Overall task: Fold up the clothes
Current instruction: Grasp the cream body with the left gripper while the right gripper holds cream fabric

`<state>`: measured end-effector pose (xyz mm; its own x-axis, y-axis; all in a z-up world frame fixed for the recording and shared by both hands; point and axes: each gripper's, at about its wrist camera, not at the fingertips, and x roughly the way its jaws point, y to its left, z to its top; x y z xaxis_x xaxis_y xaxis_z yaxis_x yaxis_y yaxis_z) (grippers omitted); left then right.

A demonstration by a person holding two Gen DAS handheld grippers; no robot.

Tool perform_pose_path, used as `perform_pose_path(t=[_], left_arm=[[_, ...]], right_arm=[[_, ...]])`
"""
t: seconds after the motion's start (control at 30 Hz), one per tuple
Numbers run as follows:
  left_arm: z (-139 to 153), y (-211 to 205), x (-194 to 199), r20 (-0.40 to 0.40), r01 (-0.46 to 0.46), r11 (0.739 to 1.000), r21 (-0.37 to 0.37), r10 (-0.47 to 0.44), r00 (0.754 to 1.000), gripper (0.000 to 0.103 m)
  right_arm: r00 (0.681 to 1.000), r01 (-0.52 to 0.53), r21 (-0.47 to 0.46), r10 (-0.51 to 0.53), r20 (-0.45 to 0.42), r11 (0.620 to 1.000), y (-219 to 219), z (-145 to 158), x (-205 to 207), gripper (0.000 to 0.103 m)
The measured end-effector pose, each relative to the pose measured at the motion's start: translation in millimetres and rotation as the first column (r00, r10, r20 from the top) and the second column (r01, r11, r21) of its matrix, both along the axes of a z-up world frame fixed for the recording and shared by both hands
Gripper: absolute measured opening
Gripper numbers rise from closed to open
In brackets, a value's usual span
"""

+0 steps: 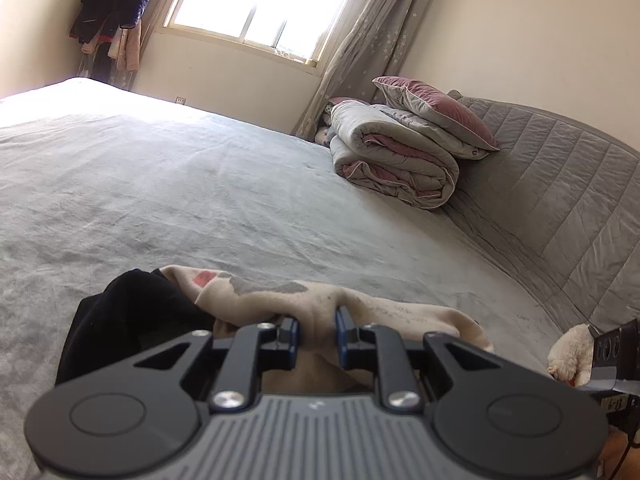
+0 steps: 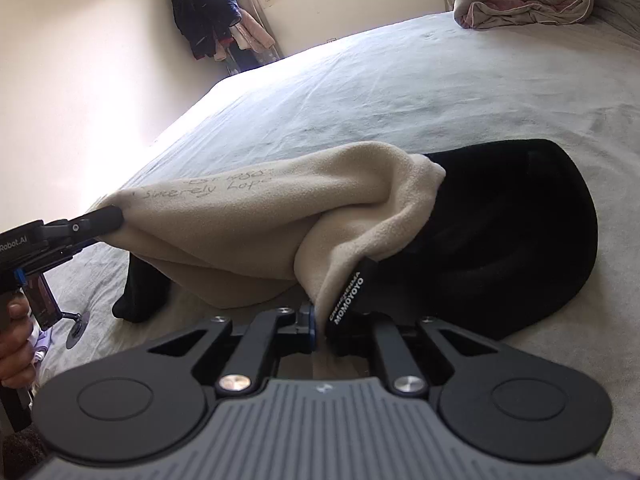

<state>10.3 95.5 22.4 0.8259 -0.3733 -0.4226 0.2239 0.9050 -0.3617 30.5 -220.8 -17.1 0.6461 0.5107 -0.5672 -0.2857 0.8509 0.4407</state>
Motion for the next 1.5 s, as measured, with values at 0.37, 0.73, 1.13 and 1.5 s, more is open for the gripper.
perform_pose_path(t=[0.37, 0.73, 1.13, 1.5], left_arm=[[14, 26, 1, 0.009, -0.026, 0.999, -0.041, 0.026, 1.0, 0.019], [-10, 7, 39, -0.059, -0.039, 0.999, 0.009, 0.04, 0.997, 0.02], [-52, -28, 69, -0.143, -0.035, 0.99, 0.135, 0.055, 0.988, 0.038], [-63, -20, 70, -0.249, -0.025, 0.993, 0.115, 0.053, 0.967, 0.059]], right_arm=[[0.997, -0.07, 0.222, 0.06, 0.053, 0.973, -16, 43, -20, 0.008], [0.996, 0.075, 0.21, -0.063, -0.061, 0.975, -33, 12, 8, 0.008], [0.967, 0.2, 0.173, -0.165, -0.195, 0.965, -46, -30, 22, 0.009], [0.97, 0.17, 0.125, -0.144, -0.198, 0.977, -43, -36, 19, 0.017]])
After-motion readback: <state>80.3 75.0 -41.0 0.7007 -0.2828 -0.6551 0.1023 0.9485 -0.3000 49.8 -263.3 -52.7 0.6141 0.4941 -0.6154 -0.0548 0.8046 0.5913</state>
